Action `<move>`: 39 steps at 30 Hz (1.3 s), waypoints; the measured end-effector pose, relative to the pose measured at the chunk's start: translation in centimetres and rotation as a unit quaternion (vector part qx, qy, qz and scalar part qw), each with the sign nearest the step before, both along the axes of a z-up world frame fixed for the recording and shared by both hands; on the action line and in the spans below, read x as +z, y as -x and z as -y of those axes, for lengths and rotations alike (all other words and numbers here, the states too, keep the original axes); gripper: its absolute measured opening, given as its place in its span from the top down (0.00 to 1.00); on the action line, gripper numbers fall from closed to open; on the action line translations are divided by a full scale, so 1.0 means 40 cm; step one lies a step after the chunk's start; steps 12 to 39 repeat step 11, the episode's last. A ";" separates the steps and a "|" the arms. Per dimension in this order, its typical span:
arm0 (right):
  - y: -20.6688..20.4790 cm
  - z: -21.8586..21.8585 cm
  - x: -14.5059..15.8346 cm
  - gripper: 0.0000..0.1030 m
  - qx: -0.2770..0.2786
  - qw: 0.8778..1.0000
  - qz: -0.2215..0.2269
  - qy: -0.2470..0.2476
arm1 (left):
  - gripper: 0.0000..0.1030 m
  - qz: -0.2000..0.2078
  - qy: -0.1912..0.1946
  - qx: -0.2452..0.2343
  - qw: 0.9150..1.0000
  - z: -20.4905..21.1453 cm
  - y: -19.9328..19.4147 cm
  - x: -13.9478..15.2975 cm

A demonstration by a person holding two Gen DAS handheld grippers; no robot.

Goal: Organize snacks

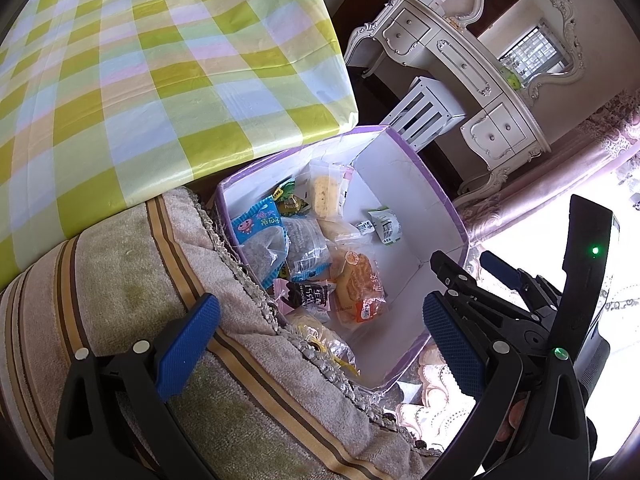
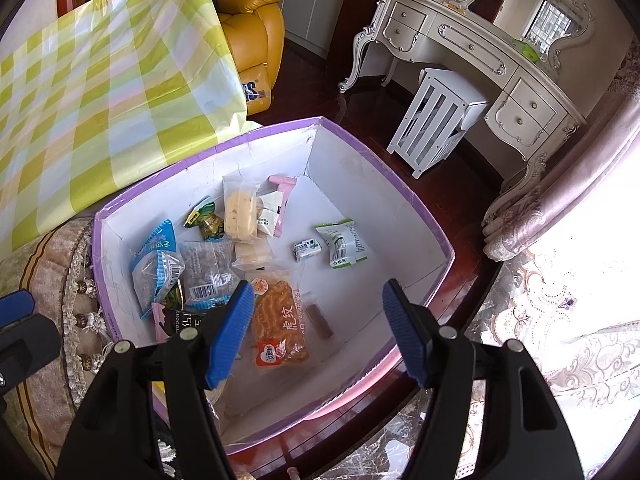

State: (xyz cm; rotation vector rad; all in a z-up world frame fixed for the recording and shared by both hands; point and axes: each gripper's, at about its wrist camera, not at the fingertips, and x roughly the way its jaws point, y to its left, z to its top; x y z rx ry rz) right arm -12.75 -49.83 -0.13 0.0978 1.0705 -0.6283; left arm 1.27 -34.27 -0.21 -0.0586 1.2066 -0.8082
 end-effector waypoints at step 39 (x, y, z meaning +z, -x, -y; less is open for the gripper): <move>-0.027 -0.110 0.094 0.25 0.051 0.997 0.055 -0.032 | 0.04 0.058 0.007 0.062 0.996 -0.162 -0.020 0.085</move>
